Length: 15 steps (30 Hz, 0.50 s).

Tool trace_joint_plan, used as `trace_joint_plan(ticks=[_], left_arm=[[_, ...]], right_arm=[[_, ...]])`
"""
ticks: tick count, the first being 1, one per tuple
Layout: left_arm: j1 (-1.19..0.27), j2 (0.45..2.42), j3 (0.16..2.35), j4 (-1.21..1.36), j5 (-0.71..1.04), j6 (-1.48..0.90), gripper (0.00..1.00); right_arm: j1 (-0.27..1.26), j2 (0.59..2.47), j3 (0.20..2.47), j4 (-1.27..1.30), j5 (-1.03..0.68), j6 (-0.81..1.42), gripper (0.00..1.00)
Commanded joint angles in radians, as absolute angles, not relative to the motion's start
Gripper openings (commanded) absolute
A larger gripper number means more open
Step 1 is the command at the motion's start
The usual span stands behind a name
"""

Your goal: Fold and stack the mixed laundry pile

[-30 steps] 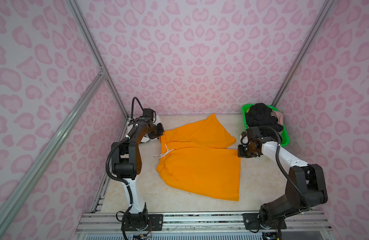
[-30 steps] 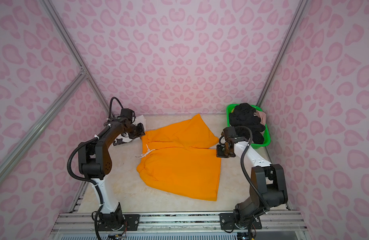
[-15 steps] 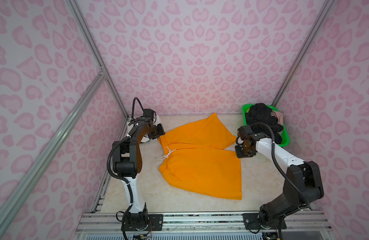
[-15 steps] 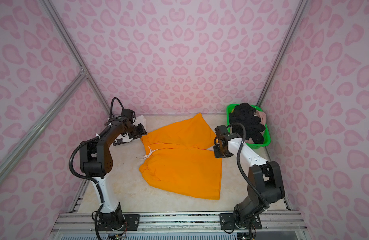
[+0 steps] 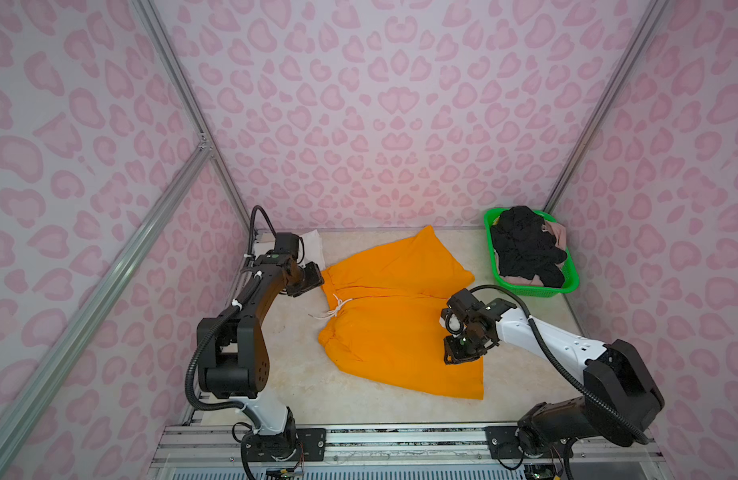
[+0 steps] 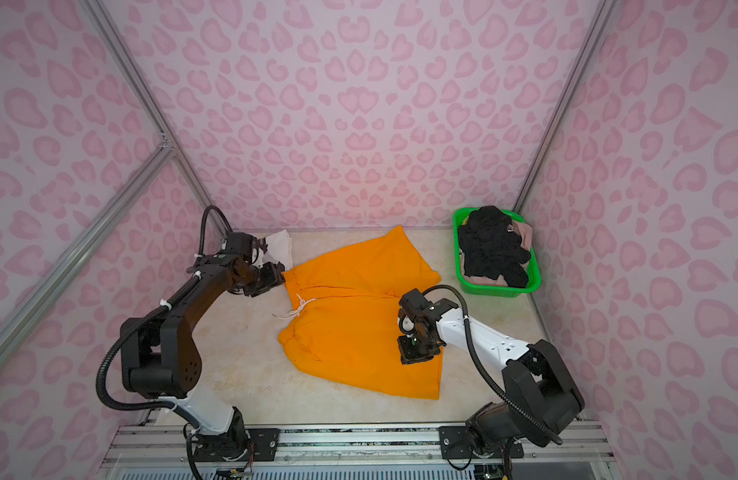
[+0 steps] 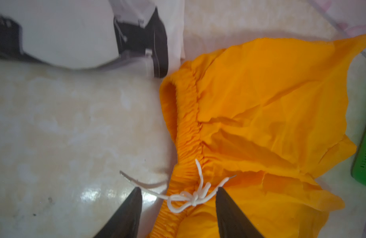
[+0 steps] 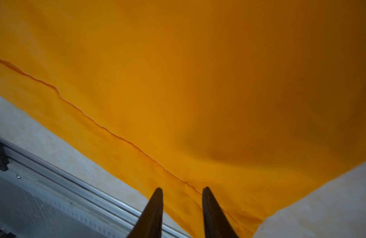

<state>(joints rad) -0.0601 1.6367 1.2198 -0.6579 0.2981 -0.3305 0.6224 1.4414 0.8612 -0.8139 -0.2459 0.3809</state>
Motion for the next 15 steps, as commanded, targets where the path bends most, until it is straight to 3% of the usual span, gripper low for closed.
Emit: trace_joint_plan(ticks=[1, 8, 15], left_arm=[[-0.078, 1.551, 1.070, -0.626, 0.337, -0.420, 0.58], [-0.193, 1.482, 0.837, -0.513, 0.313, -0.515, 0.59], [-0.212, 1.514, 0.781, -0.422, 0.313, -0.521, 0.57]], right_arm=[[0.611, 1.452, 0.813, -0.824, -0.237, 0.422, 0.30], [0.515, 1.449, 0.789, -0.869, -0.093, 0.444, 0.18], [0.490, 1.430, 0.887, -0.922, 0.043, 0.435, 0.18]])
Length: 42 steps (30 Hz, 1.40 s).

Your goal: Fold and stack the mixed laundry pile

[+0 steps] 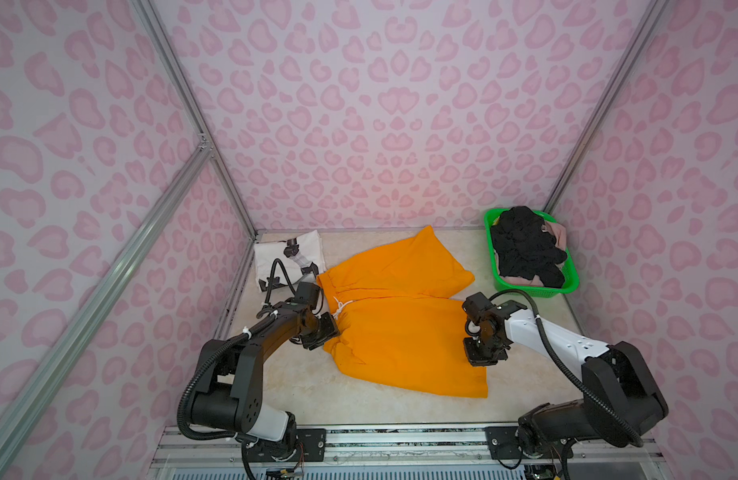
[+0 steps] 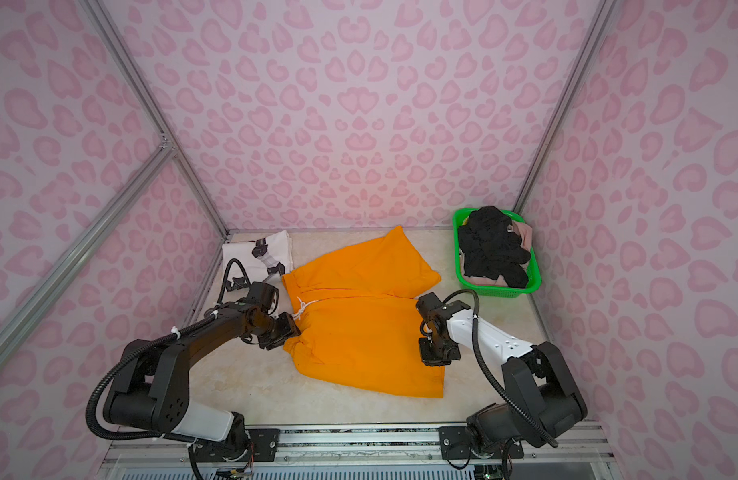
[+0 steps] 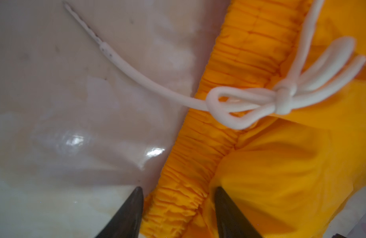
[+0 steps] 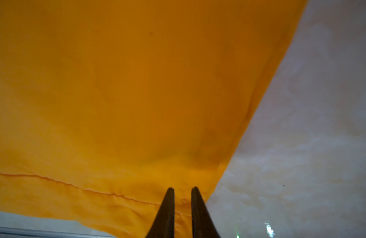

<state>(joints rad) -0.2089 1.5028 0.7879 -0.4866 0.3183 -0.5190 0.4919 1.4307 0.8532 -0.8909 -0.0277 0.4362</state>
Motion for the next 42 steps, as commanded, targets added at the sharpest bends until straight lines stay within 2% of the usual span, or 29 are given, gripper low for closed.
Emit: trace_joint_plan(ticks=[1, 5, 11, 18, 21, 24, 25, 28, 35, 42], left_arm=[[-0.215, 1.515, 0.781, -0.421, 0.324, -0.519, 0.56], [-0.246, 1.489, 0.762, -0.395, 0.421, -0.529, 0.50], [-0.282, 1.359, 0.766, -0.488, 0.425, -0.594, 0.21], [-0.285, 1.156, 0.830, -0.583, 0.403, -0.638, 0.10], [-0.284, 1.142, 0.841, -0.647, 0.359, -0.631, 0.13], [-0.284, 1.160, 0.811, -0.673, 0.293, -0.632, 0.34], [-0.284, 1.173, 0.789, -0.647, 0.298, -0.629, 0.45], [-0.284, 1.224, 0.725, -0.514, 0.330, -0.623, 0.56], [-0.284, 1.380, 0.719, -0.353, 0.391, -0.549, 0.56], [-0.283, 1.504, 0.737, -0.285, 0.499, -0.528, 0.43]], right_arm=[[0.492, 1.435, 0.914, -0.922, 0.033, 0.426, 0.18], [0.525, 1.483, 1.047, -0.850, -0.103, 0.344, 0.22], [0.607, 1.733, 1.291, -0.756, -0.254, 0.317, 0.22], [0.670, 2.020, 1.469, -0.713, -0.322, 0.348, 0.18], [0.697, 2.060, 1.496, -0.747, -0.279, 0.353, 0.17], [0.709, 2.051, 1.468, -0.749, -0.251, 0.353, 0.17], [0.708, 2.045, 1.454, -0.747, -0.247, 0.354, 0.17], [0.708, 2.030, 1.418, -0.742, -0.235, 0.352, 0.17], [0.709, 2.023, 1.397, -0.739, -0.232, 0.354, 0.16], [0.710, 2.028, 1.398, -0.751, -0.224, 0.347, 0.15]])
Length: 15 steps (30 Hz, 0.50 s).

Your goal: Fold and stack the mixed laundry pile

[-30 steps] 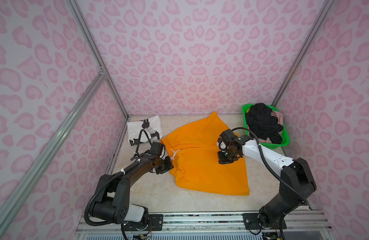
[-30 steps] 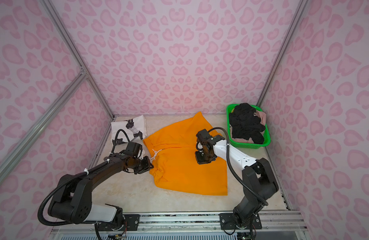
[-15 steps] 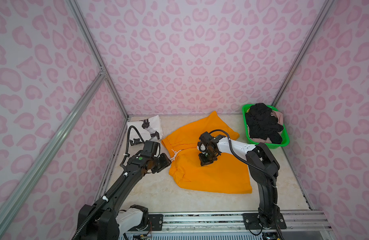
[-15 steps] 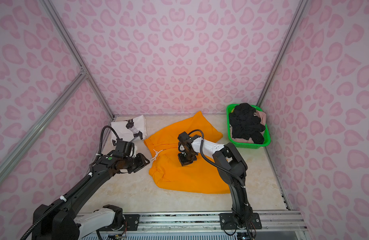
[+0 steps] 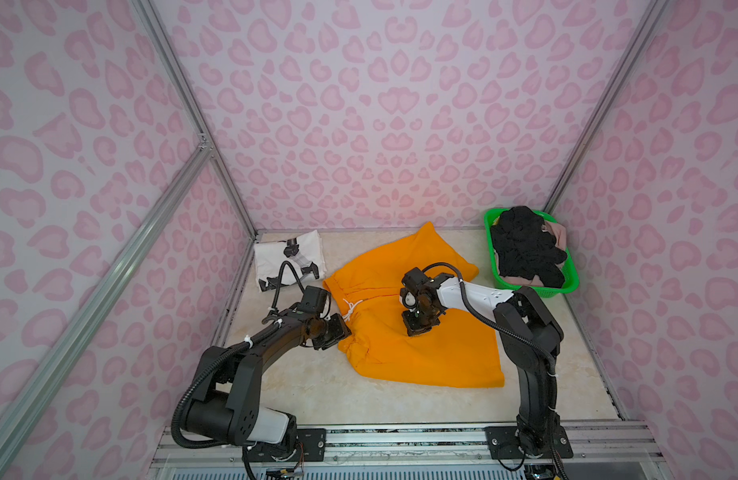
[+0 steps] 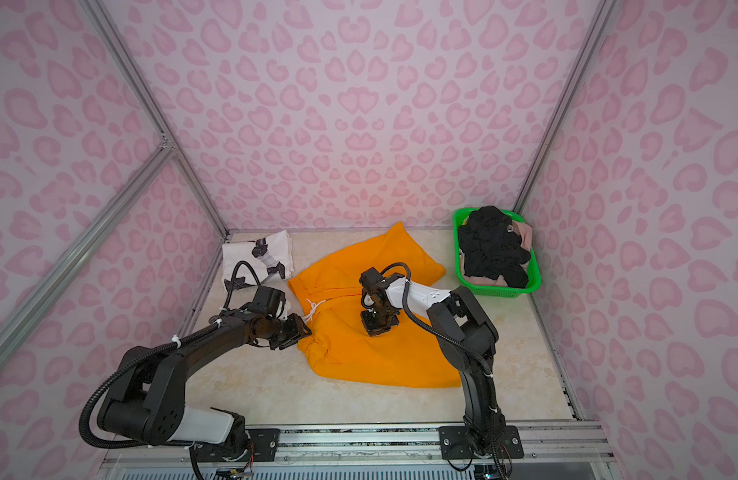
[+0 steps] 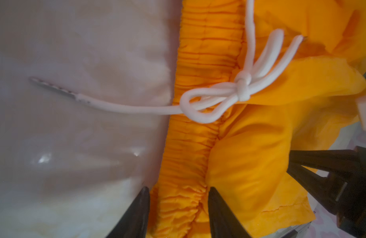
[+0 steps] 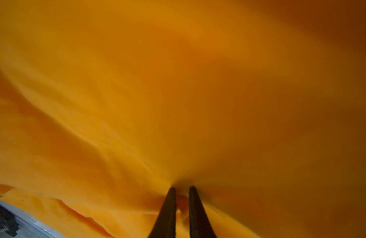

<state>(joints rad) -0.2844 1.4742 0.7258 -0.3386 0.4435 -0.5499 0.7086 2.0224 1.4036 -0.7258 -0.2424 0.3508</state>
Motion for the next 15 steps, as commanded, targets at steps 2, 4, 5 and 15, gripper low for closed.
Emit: trace_joint_plan(ticks=[2, 4, 5, 15], left_arm=[[-0.284, 1.520, 0.728, -0.274, 0.514, -0.538, 0.39], [-0.284, 1.518, 0.716, -0.257, 0.532, -0.554, 0.31], [-0.284, 1.512, 0.711, -0.252, 0.540, -0.563, 0.27], [-0.284, 1.284, 0.762, -0.366, 0.541, -0.610, 0.05]], right_arm=[[0.709, 2.028, 1.399, -0.757, -0.218, 0.345, 0.15], [0.709, 2.030, 1.398, -0.761, -0.213, 0.341, 0.15], [0.709, 2.031, 1.399, -0.763, -0.211, 0.339, 0.15], [0.709, 2.049, 1.411, -0.779, -0.204, 0.329, 0.14]])
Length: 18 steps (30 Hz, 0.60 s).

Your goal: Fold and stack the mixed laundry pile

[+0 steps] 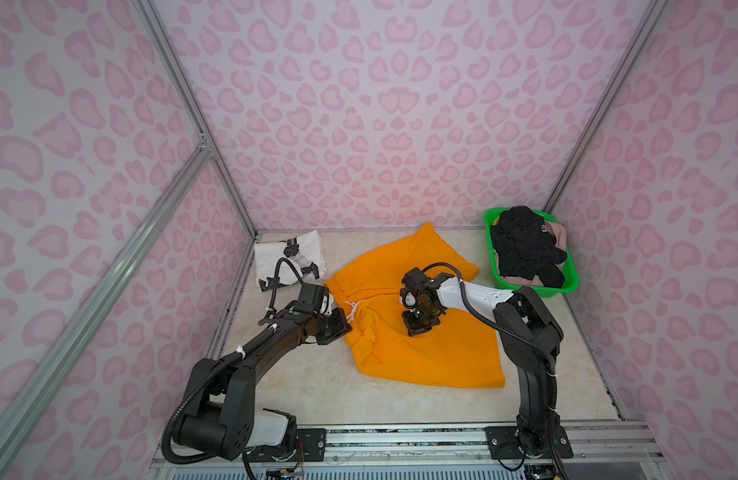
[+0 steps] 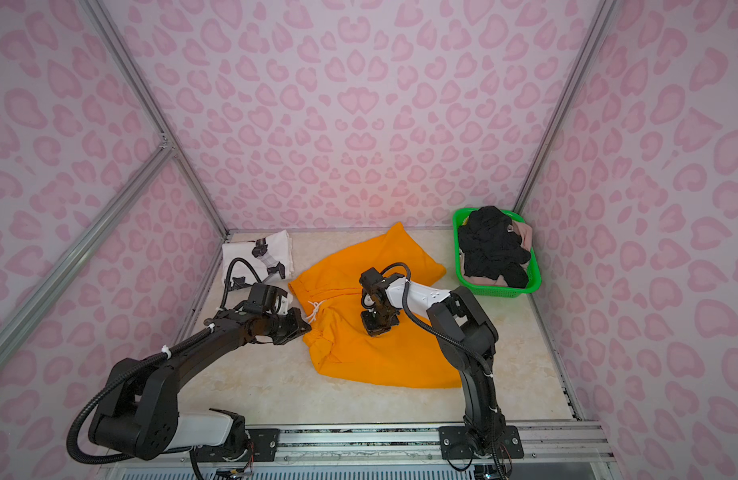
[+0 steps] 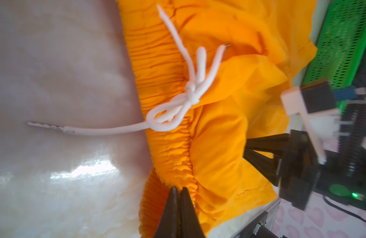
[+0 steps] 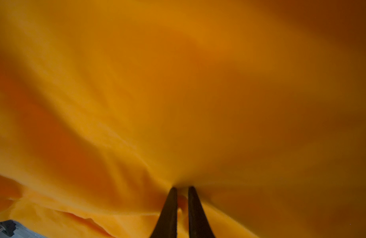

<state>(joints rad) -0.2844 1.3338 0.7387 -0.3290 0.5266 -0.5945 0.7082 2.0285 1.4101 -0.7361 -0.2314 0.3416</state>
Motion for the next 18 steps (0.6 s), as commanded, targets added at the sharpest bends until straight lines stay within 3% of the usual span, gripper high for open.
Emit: trace_joint_plan(ticks=[1, 13, 18], left_arm=[[-0.284, 1.267, 0.766, -0.371, 0.548, -0.614, 0.05], [-0.318, 1.202, 0.766, -0.417, 0.561, -0.584, 0.03], [-0.327, 1.173, 0.783, -0.467, 0.524, -0.564, 0.03]], right_arm=[[0.711, 2.050, 1.415, -0.781, -0.205, 0.327, 0.14], [0.740, 2.050, 1.535, -0.934, -0.136, 0.246, 0.14], [0.746, 2.030, 1.655, -0.944, -0.262, 0.210, 0.14]])
